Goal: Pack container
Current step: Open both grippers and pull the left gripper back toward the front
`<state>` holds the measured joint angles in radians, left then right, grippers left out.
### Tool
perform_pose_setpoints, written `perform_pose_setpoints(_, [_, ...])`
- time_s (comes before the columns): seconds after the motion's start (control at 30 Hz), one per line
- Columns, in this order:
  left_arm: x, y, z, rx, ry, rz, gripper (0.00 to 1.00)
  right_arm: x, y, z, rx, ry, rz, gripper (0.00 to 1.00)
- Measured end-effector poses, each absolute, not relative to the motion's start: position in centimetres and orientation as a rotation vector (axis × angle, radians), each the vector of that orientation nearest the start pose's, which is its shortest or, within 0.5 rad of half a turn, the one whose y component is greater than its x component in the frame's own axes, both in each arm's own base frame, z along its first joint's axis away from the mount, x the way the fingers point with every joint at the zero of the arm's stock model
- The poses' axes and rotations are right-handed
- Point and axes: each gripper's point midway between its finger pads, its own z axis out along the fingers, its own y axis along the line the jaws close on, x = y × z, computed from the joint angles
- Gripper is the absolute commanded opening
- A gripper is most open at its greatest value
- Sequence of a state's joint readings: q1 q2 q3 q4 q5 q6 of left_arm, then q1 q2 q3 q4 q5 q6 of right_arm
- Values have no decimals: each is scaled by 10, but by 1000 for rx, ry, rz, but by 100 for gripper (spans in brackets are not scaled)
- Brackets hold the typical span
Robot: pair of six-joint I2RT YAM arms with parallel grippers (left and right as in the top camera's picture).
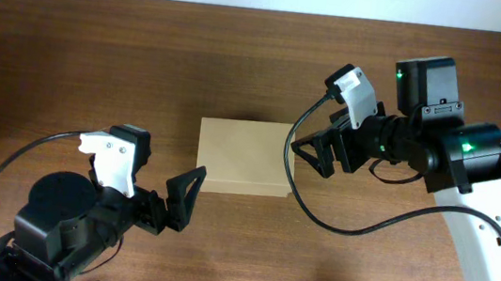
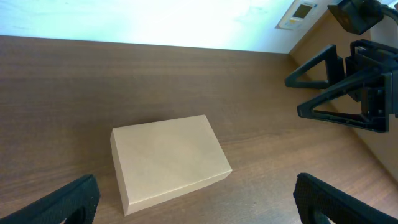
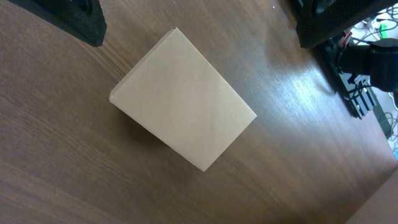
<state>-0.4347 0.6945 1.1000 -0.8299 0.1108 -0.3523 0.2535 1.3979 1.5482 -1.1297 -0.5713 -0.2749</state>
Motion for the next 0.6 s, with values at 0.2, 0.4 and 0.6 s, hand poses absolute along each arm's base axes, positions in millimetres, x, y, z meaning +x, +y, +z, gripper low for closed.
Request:
perform_pose_setpoints(0.2, [211, -106, 324, 114, 2075, -537, 100, 296, 173, 288, -852, 2317, 713, 99])
perform_pose_setpoints(0.4, [208, -54, 337, -41, 1966, -352, 100, 296, 172, 288, -850, 2319, 706, 99])
perform_pose_setpoints(0.6, [188, -11, 311, -180, 1900, -200, 99, 296, 172, 288, -848, 2320, 707, 99])
